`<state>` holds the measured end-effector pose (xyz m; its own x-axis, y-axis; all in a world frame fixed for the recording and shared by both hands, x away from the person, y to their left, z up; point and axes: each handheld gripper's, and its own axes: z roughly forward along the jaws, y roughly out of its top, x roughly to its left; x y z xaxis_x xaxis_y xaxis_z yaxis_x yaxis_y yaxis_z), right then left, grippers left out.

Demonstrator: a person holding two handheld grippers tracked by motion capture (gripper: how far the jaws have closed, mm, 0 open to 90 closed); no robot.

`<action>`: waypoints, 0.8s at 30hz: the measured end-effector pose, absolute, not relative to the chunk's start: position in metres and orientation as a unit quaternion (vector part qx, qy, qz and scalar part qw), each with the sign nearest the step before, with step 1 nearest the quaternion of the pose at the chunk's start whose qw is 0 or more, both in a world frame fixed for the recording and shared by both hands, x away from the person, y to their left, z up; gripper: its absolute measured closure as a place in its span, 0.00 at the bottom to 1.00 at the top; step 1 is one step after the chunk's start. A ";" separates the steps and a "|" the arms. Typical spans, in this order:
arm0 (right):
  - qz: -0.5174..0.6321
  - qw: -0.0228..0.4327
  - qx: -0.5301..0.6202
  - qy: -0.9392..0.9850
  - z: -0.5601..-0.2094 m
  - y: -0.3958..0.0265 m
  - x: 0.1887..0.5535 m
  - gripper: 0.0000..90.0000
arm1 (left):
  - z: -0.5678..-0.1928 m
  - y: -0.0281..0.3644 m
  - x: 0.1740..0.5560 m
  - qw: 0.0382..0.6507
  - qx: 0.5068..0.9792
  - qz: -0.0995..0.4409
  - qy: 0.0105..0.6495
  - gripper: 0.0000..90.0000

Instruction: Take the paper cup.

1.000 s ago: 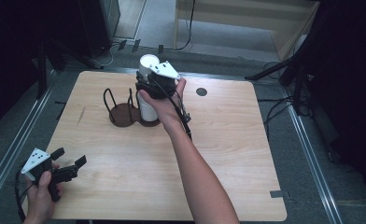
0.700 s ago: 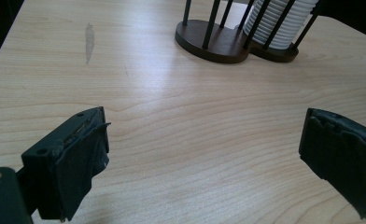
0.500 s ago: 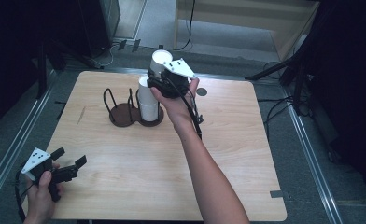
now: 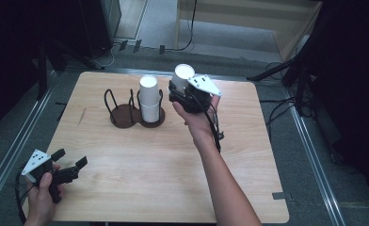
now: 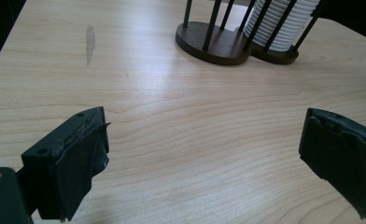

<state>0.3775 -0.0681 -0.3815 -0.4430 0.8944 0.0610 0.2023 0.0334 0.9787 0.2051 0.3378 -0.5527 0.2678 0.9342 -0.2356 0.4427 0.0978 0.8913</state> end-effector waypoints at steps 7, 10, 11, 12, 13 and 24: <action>0.542 0.314 0.424 0.654 -0.403 -0.087 0.359 0.32 | -0.553 0.339 0.205 0.498 0.618 0.247 0.556 0.02; 0.537 0.311 0.433 0.654 -0.412 -0.098 0.351 0.32 | -0.553 0.339 0.205 0.501 0.620 0.246 0.551 0.02; 0.537 0.309 0.437 0.652 -0.415 -0.102 0.349 0.32 | -0.553 0.339 0.205 0.501 0.621 0.245 0.550 0.02; 0.537 0.305 0.444 0.650 -0.418 -0.106 0.346 0.32 | -0.553 0.339 0.205 0.500 0.624 0.244 0.549 0.02; 0.535 0.305 0.447 0.649 -0.420 -0.111 0.344 0.32 | -0.553 0.339 0.205 0.500 0.624 0.244 0.549 0.02; 0.509 0.312 0.478 0.645 -0.447 -0.148 0.312 0.32 | -0.553 0.338 0.209 0.500 0.633 0.232 0.543 0.02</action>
<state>0.3120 -0.1477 -0.4471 -0.3494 0.9332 0.0842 0.2982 0.0256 0.9542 0.2094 0.3378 -0.5528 0.3028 0.9200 -0.2488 0.4554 0.0897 0.8857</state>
